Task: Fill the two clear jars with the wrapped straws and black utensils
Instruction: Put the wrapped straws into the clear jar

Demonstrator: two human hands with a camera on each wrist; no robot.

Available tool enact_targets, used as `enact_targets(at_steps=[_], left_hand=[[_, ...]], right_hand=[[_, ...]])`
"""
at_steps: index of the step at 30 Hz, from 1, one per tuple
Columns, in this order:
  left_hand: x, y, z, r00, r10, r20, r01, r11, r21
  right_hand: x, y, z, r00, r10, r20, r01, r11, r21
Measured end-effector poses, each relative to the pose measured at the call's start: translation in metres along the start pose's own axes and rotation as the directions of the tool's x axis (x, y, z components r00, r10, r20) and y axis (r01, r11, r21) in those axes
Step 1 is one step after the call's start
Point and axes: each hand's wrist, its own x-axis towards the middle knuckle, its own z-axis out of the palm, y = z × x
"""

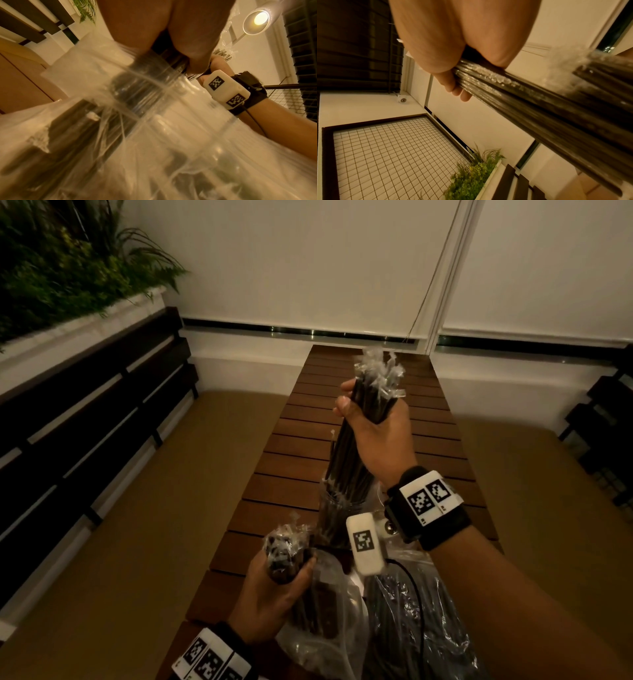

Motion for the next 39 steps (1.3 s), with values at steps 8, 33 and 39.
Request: enact_targets(at_steps=[8,33,39], left_hand=[[0.000,0.000,0.001,1.000,-0.002,-0.005,0.002,1.000,-0.014],[0.001,-0.003,0.003,1.000,-0.007,0.000,0.007,1.000,-0.007],[0.003,-0.004,0.002,1.000,-0.004,0.008,0.004,1.000,-0.027]], right_hand=[[-0.011,0.040,0.013,0.998,0.067,-0.016,-0.068,0.994,-0.088],[-0.029,-0.009,-0.008,0.991,0.134,-0.010,-0.133,0.972,-0.194],[0.008,0.007,-0.009,0.952,0.074,0.298,0.194,0.609,-0.769]])
